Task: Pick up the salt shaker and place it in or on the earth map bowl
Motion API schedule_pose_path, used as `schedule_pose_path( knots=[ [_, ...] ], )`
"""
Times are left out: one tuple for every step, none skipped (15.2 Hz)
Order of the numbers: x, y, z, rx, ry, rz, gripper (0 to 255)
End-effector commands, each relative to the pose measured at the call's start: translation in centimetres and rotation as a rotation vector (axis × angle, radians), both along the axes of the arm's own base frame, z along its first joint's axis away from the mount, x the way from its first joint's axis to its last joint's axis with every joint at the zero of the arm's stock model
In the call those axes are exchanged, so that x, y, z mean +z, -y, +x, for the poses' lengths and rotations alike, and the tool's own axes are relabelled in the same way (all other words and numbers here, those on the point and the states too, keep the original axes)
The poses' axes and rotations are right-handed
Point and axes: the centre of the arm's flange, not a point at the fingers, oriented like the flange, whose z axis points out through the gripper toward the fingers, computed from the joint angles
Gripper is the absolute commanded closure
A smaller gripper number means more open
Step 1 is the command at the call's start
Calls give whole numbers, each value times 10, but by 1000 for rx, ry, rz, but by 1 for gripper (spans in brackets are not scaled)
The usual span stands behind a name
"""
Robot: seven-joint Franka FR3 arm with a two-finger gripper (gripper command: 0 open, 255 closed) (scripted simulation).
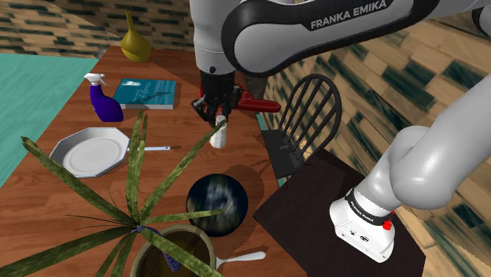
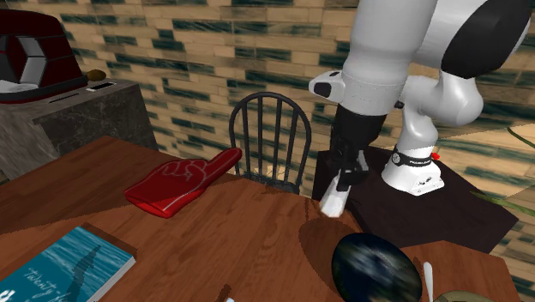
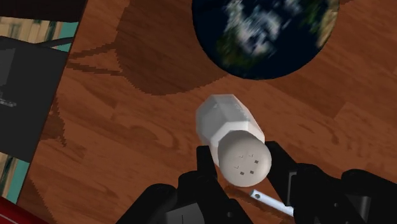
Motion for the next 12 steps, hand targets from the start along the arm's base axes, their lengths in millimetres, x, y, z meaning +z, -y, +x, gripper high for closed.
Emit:
schedule_pose_path(
  knots=[
    [3,-19,-22,-1,0,0,255],
    [5,-27,-32,-1,0,0,255],
    [7,-36,-42,-1,0,0,255],
    [9,-45,-52,-1,0,0,255],
    [11,-54,-62,-1,0,0,255],
    [6,-54,-62,-1,0,0,255],
    [1,-54,-62,-1,0,0,255],
    [-4,-54,-62,-1,0,0,255],
    [-10,-54,-62,-1,0,0,255],
    [-15,-54,-62,-1,0,0,255],
    [-20,-54,-62,-1,0,0,255],
    [-25,-54,-62,-1,0,0,255]
  ],
)
